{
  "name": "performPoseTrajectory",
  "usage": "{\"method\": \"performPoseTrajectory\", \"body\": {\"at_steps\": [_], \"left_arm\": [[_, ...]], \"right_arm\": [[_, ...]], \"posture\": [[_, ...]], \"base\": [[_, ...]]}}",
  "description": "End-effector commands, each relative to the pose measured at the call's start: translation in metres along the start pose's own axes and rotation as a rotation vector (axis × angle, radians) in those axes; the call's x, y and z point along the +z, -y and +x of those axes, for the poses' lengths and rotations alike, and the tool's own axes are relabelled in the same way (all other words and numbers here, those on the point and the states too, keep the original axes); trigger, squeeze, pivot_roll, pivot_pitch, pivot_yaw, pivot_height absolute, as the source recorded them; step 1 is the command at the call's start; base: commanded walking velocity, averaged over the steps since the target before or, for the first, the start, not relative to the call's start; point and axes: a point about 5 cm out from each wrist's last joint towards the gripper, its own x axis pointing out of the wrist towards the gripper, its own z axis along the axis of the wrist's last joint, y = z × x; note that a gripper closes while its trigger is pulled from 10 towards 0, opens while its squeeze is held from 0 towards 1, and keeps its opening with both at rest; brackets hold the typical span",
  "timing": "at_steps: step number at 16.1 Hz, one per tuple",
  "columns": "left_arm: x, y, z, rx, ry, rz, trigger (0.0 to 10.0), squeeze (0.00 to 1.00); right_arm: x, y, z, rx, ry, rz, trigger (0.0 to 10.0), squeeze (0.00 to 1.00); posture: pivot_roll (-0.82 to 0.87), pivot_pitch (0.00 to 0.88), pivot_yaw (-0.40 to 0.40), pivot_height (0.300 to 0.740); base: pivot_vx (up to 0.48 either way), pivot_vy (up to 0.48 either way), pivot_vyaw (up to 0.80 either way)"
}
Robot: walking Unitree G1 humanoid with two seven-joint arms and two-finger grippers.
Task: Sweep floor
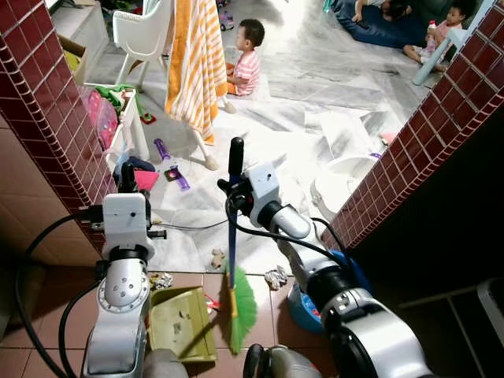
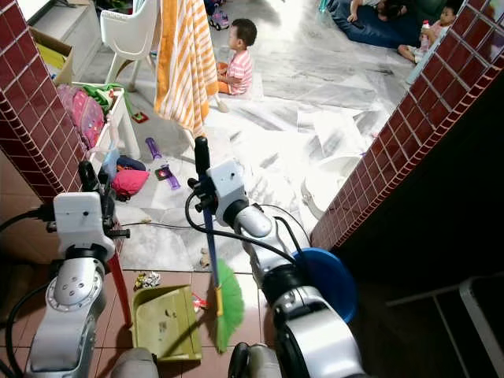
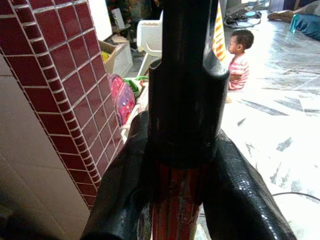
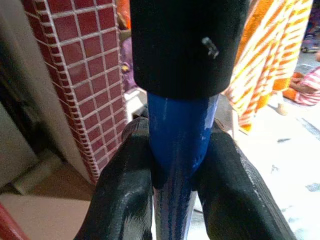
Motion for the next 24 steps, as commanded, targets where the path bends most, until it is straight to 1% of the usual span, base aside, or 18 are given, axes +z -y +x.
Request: {"method": "performPoseTrajectory", "body": {"at_steps": [1, 2, 3, 5, 6, 8, 9, 10, 11, 13, 14, 18, 20, 22, 23, 24], "left_arm": [[0.013, 0.004, 0.004, -0.012, 0.069, -0.014, 10.0, 0.0], [0.012, 0.005, 0.005, -0.014, 0.069, -0.016, 10.0, 0.0], [0.012, 0.006, 0.006, -0.018, 0.069, -0.019, 10.0, 0.0], [0.013, 0.009, 0.008, -0.029, 0.075, -0.025, 10.0, 0.0], [0.013, 0.009, 0.007, -0.03, 0.076, -0.025, 10.0, 0.0], [0.012, 0.009, 0.008, -0.031, 0.076, -0.025, 10.0, 0.0], [0.012, 0.008, 0.008, -0.032, 0.078, -0.025, 10.0, 0.0], [0.012, 0.008, 0.009, -0.032, 0.079, -0.025, 10.0, 0.0], [0.012, 0.008, 0.009, -0.033, 0.079, -0.025, 10.0, 0.0], [0.012, 0.01, 0.01, -0.037, 0.081, -0.026, 10.0, 0.0], [0.013, 0.011, 0.01, -0.04, 0.083, -0.027, 10.0, 0.0], [0.013, 0.01, 0.009, -0.042, 0.084, -0.026, 10.0, 0.0], [0.013, 0.01, 0.009, -0.046, 0.085, -0.025, 10.0, 0.0], [0.014, 0.009, 0.008, -0.047, 0.086, -0.024, 10.0, 0.0], [0.013, 0.008, 0.007, -0.047, 0.084, -0.022, 10.0, 0.0], [0.013, 0.008, 0.007, -0.046, 0.084, -0.021, 10.0, 0.0]], "right_arm": [[0.019, 0.001, 0.002, 0.033, 0.069, 0.028, 10.0, 0.0], [0.03, 0.001, 0.002, 0.054, 0.098, 0.032, 10.0, 0.0], [0.041, 0.003, 0.002, 0.071, 0.129, 0.007, 10.0, 0.0], [0.063, 0.011, 0.0, 0.093, 0.18, -0.076, 10.0, 0.0], [0.067, 0.012, -0.001, 0.096, 0.187, -0.093, 10.0, 0.0], [0.073, 0.017, -0.004, 0.118, 0.185, -0.098, 10.0, 0.0], [0.081, 0.023, -0.009, 0.141, 0.186, -0.114, 10.0, 0.0], [0.084, 0.025, -0.009, 0.143, 0.193, -0.123, 10.0, 0.0], [0.093, 0.034, -0.01, 0.096, 0.237, -0.157, 10.0, 0.0], [0.101, 0.044, -0.011, 0.031, 0.28, -0.211, 10.0, 0.0], [0.102, 0.051, -0.014, -0.036, 0.309, -0.3, 10.0, 0.0], [0.088, 0.046, -0.019, -0.068, 0.301, -0.408, 10.0, 0.0], [0.064, 0.041, -0.02, -0.078, 0.242, -0.475, 10.0, 0.0], [0.045, 0.04, -0.021, -0.089, 0.18, -0.485, 10.0, 0.0], [0.029, 0.037, -0.024, -0.082, 0.134, -0.478, 10.0, 0.0], [0.02, 0.036, -0.025, -0.09, 0.11, -0.446, 10.0, 0.0]], "posture": [[0.12, 0.044, -0.122, 0.74], [0.12, 0.04, -0.121, 0.74], [0.11, 0.035, -0.119, 0.74], [0.11, 0.027, -0.117, 0.74], [0.11, 0.027, -0.117, 0.74], [0.11, 0.023, -0.117, 0.74], [0.12, 0.022, -0.118, 0.74], [0.12, 0.021, -0.117, 0.74], [0.11, 0.02, -0.116, 0.74], [0.12, 0.019, -0.116, 0.74], [0.12, 0.018, -0.116, 0.74], [0.12, 0.019, -0.115, 0.74], [0.13, 0.021, -0.114, 0.74], [0.13, 0.023, -0.115, 0.74], [0.13, 0.024, -0.117, 0.74], [0.14, 0.024, -0.118, 0.74]], "base": [[0.0, 0.0, 0.0], [0.0, 0.0, 0.0], [0.0, 0.0, 0.0], [0.0, 0.0, 0.0], [0.0, 0.0, 0.0], [0.0, 0.0, 0.0], [0.0, 0.0, 0.0], [0.0, 0.0, 0.0], [0.0, 0.0, 0.0], [0.0, 0.0, 0.0], [0.0, 0.0, 0.0], [0.0, 0.0, 0.0], [0.0, 0.0, 0.0], [0.0, 0.0, 0.0], [0.0, 0.0, 0.0], [0.0, 0.0, 0.0]]}}
